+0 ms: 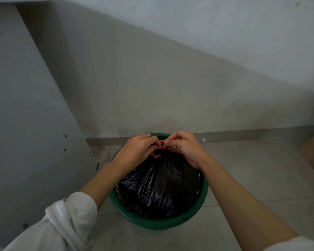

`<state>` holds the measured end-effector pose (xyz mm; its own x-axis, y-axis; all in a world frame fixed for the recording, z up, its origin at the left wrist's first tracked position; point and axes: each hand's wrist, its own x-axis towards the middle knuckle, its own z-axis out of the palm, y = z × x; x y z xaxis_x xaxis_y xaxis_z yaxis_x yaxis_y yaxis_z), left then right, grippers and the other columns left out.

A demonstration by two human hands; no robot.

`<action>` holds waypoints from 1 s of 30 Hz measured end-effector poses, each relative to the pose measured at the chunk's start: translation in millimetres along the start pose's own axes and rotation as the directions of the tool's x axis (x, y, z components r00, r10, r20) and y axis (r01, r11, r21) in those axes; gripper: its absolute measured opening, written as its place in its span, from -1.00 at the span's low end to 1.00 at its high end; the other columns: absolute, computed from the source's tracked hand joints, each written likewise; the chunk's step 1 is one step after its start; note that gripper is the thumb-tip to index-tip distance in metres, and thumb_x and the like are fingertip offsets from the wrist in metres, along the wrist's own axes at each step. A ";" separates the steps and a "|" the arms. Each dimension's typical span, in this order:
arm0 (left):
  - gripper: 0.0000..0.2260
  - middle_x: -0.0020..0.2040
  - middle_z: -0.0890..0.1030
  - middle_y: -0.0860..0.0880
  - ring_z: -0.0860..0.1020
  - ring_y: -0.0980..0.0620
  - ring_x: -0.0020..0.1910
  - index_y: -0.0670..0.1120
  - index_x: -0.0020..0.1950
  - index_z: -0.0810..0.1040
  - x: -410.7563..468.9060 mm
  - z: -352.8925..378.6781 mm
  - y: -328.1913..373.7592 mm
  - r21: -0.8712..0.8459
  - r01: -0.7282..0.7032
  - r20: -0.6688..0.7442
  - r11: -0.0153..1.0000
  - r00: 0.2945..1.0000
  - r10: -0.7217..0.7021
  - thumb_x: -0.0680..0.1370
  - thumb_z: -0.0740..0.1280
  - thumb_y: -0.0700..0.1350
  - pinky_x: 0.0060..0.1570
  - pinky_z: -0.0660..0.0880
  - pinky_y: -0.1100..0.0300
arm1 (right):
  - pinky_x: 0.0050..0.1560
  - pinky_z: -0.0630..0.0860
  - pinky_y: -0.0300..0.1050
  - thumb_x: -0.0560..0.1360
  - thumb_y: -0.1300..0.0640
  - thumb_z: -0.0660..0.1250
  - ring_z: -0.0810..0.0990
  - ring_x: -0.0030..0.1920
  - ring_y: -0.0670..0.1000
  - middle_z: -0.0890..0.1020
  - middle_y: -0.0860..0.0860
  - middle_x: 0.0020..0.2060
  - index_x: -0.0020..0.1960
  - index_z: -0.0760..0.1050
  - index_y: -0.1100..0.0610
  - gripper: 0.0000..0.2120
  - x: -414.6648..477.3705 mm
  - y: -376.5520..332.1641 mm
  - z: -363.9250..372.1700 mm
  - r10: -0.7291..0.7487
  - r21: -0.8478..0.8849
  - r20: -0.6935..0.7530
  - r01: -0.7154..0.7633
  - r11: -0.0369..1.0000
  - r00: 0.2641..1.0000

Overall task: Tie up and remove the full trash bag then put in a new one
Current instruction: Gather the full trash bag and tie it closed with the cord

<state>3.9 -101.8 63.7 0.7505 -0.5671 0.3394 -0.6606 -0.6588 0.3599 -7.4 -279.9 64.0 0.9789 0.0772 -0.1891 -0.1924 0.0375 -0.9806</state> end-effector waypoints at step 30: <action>-0.79 -0.25 0.54 0.00 0.50 0.03 -0.28 -0.14 -0.21 0.55 -10.1 21.4 -5.3 -0.026 0.185 -0.130 0.982 0.974 -0.187 0.51 0.36 -0.02 -0.23 0.48 0.04 | -0.34 0.57 -0.23 0.47 0.41 0.28 0.64 -0.36 -0.02 0.67 0.08 -0.30 -0.20 0.45 0.23 -0.86 -2.4 5.7 0.7 0.057 -0.068 -0.050 -0.061 0.996 0.997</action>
<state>0.2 -103.2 39.7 0.8518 -0.3646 0.3761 -0.5103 -0.7395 0.4390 -10.9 -279.2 58.9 0.9685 0.0292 -0.2472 -0.2462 -0.0353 -0.9686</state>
